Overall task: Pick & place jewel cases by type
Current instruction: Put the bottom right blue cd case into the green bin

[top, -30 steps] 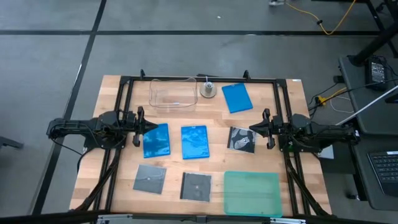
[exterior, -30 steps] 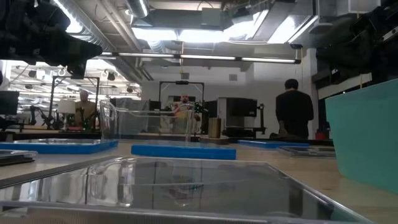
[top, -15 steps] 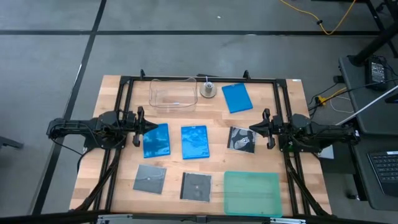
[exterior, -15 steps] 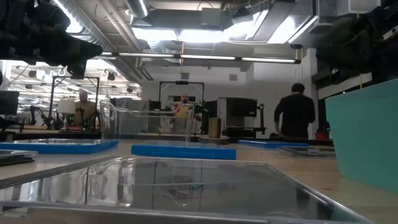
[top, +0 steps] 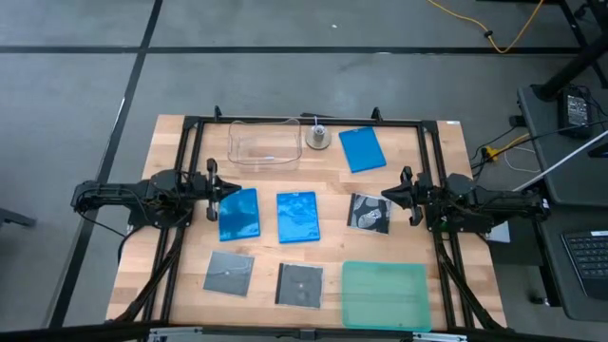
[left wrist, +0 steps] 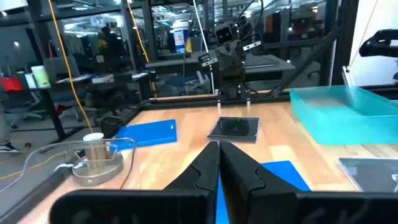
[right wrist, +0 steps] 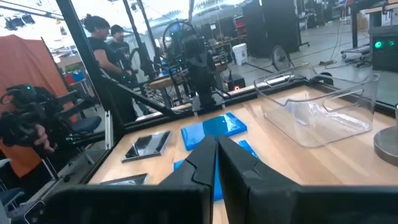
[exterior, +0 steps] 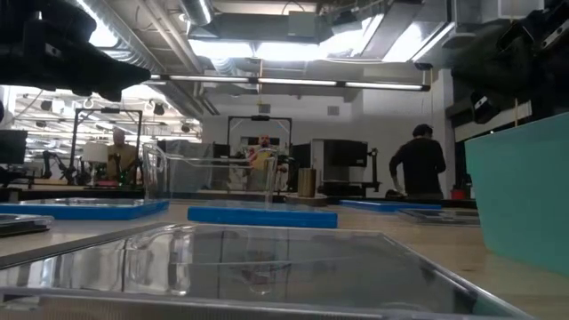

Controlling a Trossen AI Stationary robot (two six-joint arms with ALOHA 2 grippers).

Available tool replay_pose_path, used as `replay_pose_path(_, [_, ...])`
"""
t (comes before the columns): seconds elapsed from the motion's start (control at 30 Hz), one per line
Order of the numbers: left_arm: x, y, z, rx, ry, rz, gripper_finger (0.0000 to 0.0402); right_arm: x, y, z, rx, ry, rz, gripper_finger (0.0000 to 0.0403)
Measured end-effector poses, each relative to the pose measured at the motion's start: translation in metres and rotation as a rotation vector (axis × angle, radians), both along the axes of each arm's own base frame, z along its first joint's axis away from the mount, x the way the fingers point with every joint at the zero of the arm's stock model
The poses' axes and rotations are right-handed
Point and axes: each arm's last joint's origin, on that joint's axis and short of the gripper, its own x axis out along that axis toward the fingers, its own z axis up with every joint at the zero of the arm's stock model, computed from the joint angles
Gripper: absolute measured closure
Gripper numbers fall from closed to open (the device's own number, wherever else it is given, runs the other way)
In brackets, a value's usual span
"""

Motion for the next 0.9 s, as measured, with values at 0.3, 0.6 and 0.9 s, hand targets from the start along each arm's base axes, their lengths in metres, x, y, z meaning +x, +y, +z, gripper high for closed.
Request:
replay_pose_path(0.3, [-0.001,0.004,0.002,-0.21,-0.064,0.129,0.0396,-0.001,0.0,0.01,0.035,-0.104,0.004,0.0382])
replay_pose_path(0.6, [-0.004,0.004,0.02,-0.401,-0.227,0.119,0.0396,-0.005,-0.003,0.051,-0.049,-0.146,-0.108,0.0382])
replay_pose_path(0.9, [-0.009,0.005,0.09,-0.318,-0.191,0.172,0.0396,0.025,-0.004,0.141,-0.257,0.114,-0.142,0.0382])
